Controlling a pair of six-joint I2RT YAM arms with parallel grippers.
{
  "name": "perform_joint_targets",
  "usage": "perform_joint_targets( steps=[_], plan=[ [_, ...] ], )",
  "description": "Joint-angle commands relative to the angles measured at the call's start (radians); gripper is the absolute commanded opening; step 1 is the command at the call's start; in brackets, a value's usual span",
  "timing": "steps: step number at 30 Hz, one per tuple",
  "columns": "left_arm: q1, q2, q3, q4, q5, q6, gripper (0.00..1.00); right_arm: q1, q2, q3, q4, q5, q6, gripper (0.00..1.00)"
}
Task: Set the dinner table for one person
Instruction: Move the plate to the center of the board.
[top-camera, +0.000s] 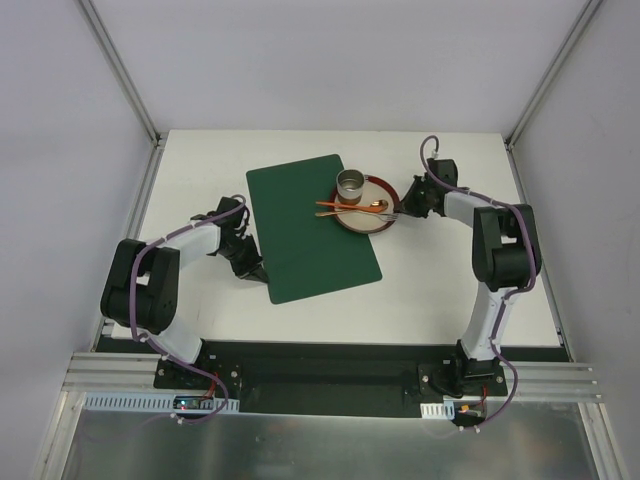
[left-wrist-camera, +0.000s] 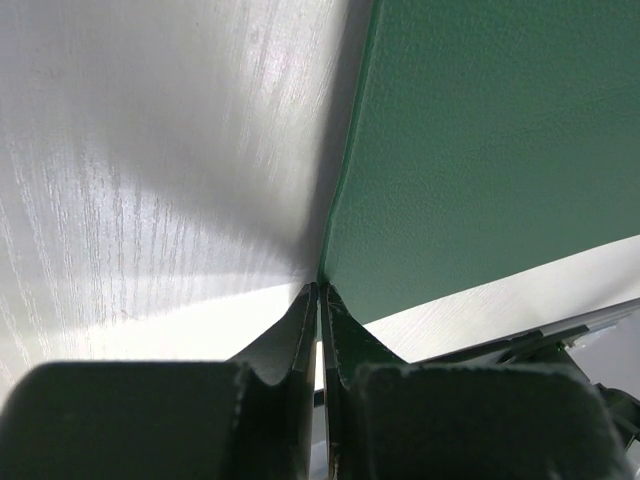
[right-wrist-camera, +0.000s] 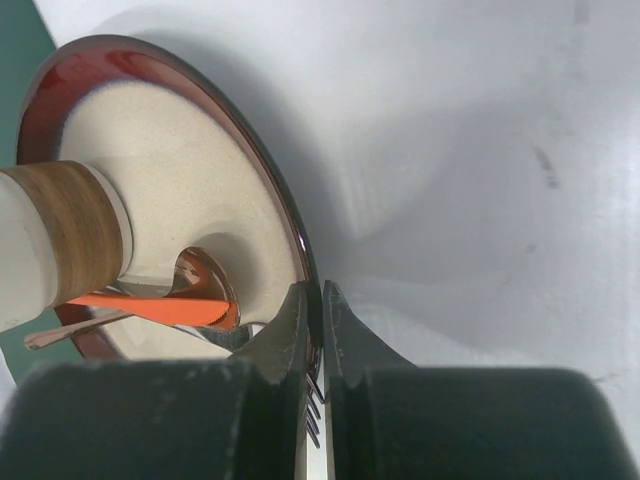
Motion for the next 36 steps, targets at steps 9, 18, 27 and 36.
perform_joint_targets(
  steps=[9,18,27,36],
  plan=[
    [0.022,-0.050,-0.022,-0.068,-0.027,0.009,0.00,-0.081,-0.138,-0.087,-0.043,0.340,0.144,0.01],
    [0.024,-0.047,-0.019,-0.068,-0.025,0.009,0.00,-0.127,-0.184,-0.114,-0.115,0.444,0.179,0.01],
    [0.024,-0.051,-0.019,-0.068,-0.025,0.011,0.00,-0.162,-0.197,-0.137,-0.133,0.464,0.198,0.01],
    [0.027,-0.059,-0.020,-0.068,-0.025,0.012,0.00,-0.164,-0.175,-0.104,-0.228,0.478,0.224,0.01]
  ],
)
